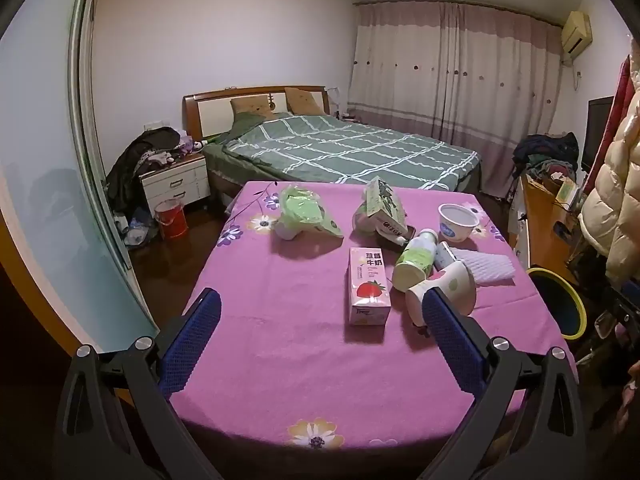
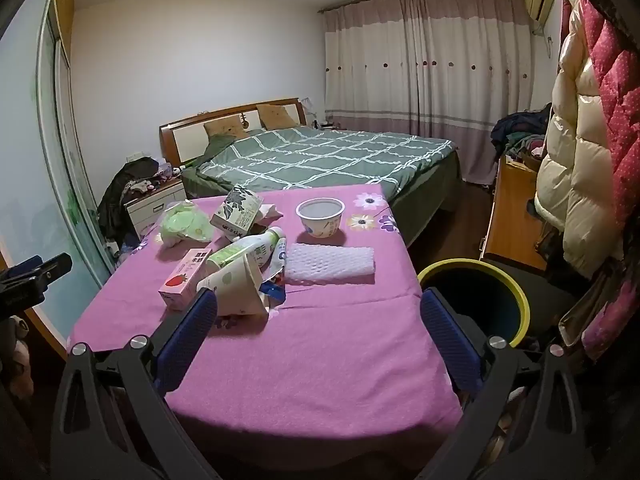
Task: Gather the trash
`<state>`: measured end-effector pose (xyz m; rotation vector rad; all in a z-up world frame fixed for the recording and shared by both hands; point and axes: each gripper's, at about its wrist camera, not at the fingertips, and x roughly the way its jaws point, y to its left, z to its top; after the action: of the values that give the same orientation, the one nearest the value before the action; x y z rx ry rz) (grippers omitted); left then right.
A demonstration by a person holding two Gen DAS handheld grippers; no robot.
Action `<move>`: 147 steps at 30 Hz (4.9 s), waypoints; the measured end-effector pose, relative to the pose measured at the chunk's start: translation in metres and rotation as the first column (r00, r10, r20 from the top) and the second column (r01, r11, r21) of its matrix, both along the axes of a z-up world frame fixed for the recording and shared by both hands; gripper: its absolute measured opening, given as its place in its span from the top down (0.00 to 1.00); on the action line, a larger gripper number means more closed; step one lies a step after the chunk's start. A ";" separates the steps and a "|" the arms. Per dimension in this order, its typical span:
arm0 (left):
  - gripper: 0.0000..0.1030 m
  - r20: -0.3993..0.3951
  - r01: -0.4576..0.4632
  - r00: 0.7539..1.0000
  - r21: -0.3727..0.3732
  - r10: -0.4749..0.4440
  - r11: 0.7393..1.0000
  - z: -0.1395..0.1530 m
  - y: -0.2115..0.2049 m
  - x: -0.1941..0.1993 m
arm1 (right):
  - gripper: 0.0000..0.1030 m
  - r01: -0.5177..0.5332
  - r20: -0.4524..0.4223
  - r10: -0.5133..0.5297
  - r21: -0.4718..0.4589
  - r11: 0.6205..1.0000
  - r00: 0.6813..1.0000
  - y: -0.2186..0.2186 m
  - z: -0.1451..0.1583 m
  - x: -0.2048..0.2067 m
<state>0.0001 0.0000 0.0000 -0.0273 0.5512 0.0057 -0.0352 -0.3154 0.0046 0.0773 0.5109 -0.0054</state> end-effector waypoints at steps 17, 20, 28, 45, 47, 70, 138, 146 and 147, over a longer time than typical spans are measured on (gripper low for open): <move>0.04 -0.006 0.007 1.000 0.022 -0.007 1.000 -0.001 -0.006 0.002 | 0.06 0.005 0.001 -0.005 0.016 1.000 1.000 -0.002 -0.002 0.002; 0.03 -0.008 0.009 1.000 0.023 -0.009 1.000 -0.003 -0.008 0.003 | 0.06 0.004 0.001 -0.004 0.016 1.000 1.000 -0.002 -0.003 0.002; 0.03 -0.018 0.023 1.000 0.022 -0.022 1.000 -0.004 -0.010 0.003 | 0.06 0.006 -0.005 -0.006 0.017 1.000 1.000 -0.002 -0.003 0.002; 0.03 -0.025 0.034 0.999 0.020 -0.033 0.999 -0.003 -0.010 0.004 | 0.06 0.009 -0.014 -0.009 0.023 1.000 1.000 -0.004 -0.006 0.004; 0.04 -0.026 0.034 0.999 0.021 -0.033 0.999 -0.003 -0.010 0.004 | 0.06 0.010 -0.014 -0.009 0.025 1.000 1.000 -0.005 -0.005 0.005; 0.04 -0.030 0.036 0.999 0.022 -0.036 0.999 -0.003 -0.013 0.002 | 0.06 0.011 -0.016 -0.010 0.027 1.000 1.000 -0.004 -0.006 0.005; 0.04 -0.204 0.081 0.975 -0.018 -0.083 0.997 -0.074 -0.034 0.155 | 0.51 0.090 -0.372 -0.075 0.023 0.996 0.925 -0.047 -0.130 0.260; 0.03 -0.208 0.091 0.974 -0.021 -0.093 0.996 -0.076 -0.037 0.157 | 0.87 0.129 -0.329 -0.106 0.047 0.991 0.938 -0.059 -0.118 0.248; 0.03 -0.207 0.090 0.974 -0.021 -0.092 0.996 -0.076 -0.036 0.157 | 0.88 0.128 -0.322 -0.104 0.054 0.990 0.941 -0.060 -0.116 0.245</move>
<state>0.1566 -0.0363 -0.0758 -0.0120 0.7618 -0.0851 0.2101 -0.3756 -0.1112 0.1818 0.8302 -0.1164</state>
